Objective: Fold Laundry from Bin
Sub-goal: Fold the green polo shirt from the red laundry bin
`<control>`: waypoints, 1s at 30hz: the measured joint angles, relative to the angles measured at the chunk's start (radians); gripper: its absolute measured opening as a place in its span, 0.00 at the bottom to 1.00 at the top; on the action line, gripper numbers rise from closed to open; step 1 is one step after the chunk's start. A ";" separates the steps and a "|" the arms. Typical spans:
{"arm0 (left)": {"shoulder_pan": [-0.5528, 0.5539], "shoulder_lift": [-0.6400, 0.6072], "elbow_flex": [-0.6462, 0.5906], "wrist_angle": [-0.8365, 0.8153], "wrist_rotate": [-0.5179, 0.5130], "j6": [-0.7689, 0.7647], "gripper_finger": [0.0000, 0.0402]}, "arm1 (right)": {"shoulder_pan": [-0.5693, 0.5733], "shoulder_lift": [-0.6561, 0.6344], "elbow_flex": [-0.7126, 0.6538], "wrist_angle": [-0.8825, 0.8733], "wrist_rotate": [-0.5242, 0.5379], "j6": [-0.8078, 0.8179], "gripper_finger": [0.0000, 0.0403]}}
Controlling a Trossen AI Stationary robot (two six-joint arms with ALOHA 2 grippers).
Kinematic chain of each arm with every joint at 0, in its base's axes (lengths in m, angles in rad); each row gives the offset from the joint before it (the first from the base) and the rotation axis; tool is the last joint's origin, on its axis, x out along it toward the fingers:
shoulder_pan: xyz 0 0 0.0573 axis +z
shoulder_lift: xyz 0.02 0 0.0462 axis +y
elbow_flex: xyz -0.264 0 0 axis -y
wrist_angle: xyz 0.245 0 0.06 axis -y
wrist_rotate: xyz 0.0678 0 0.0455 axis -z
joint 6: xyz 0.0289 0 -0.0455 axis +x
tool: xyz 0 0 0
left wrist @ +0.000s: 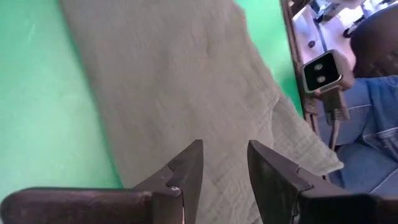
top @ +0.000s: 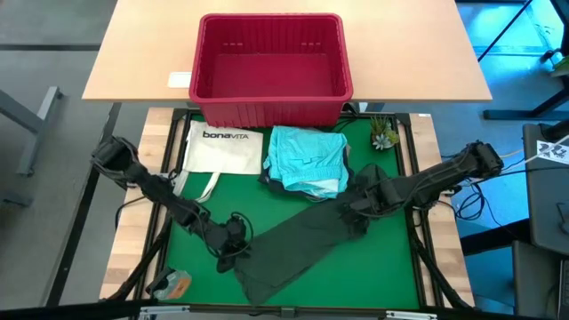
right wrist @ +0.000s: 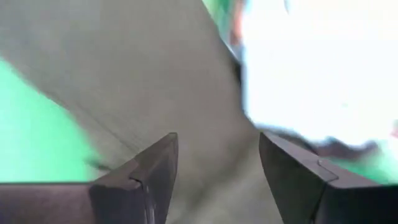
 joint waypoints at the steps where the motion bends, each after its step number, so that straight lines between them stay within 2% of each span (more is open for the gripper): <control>1: 0.006 -0.005 0.000 0.004 0.006 0.013 0.30 | 0.000 0.000 0.011 0.049 -0.027 0.001 0.56; 5: 0.026 -0.021 0.000 0.012 0.014 0.076 0.30 | 0.005 0.000 0.027 0.301 -0.112 0.048 0.56; 7: 0.031 -0.022 0.000 0.014 0.025 0.098 0.30 | 0.025 0.007 0.027 0.428 -0.122 0.064 0.56; 11: 0.030 -0.022 0.000 0.012 0.130 0.106 0.30 | 0.092 0.051 0.027 0.637 -0.086 0.063 0.56; 18: 0.030 -0.027 0.000 0.017 0.284 0.066 0.30 | 0.209 0.190 0.027 0.878 -0.007 0.063 0.56; 24: 0.030 -0.027 0.000 0.016 0.280 0.048 0.30 | 0.258 0.306 0.027 1.011 -0.019 -0.074 0.56; 30: 0.045 -0.027 0.000 0.007 0.187 -0.058 0.31 | 0.262 0.370 0.027 1.051 -0.055 -0.205 0.56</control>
